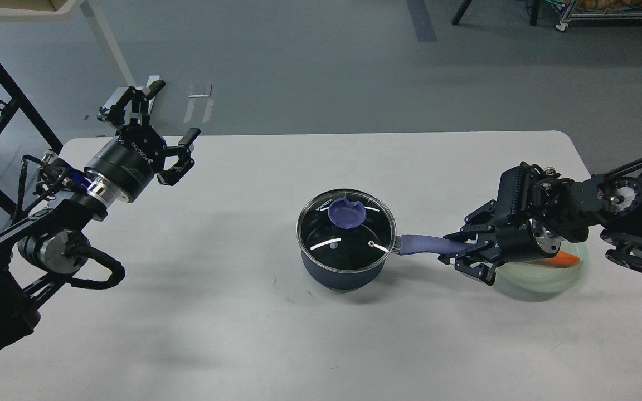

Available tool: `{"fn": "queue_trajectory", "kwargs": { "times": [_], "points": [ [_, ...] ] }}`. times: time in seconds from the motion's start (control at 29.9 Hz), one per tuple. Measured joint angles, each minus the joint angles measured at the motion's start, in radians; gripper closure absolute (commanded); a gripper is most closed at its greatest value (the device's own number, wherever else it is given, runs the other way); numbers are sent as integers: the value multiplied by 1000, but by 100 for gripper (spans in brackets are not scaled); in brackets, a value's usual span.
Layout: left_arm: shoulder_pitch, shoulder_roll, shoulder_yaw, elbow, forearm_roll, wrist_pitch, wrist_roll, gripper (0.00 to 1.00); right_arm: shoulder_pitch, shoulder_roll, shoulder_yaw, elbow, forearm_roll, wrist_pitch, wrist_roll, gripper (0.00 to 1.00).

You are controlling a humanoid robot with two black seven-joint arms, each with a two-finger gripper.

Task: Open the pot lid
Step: 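Reach the left gripper over the pot toward the purple lid knob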

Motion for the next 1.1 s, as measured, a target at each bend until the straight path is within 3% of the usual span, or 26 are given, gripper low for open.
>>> {"fn": "queue_trajectory", "kwargs": {
  "times": [0.23,0.47,0.64,0.77,0.94,1.1],
  "points": [
    [-36,3,2,0,193,-12,0,1,1,-2,0,0,7,0,0,72],
    [-153,-3,7,-2,691,-106,0,1,1,5,0,0,7,0,0,71],
    [-255,-24,54,-39,1095,-128,-40,1,0,10,0,0,9,0,0,71],
    [-372,-66,185,-59,1388,-54,-81,1,0,12,0,0,9,0,0,70],
    [-505,-106,424,-49,1566,128,-85,1,0,14,0,0,9,0,0,70],
    [-590,-163,605,-28,1620,214,-86,1,0,14,0,0,9,0,0,70]
  ]
}}
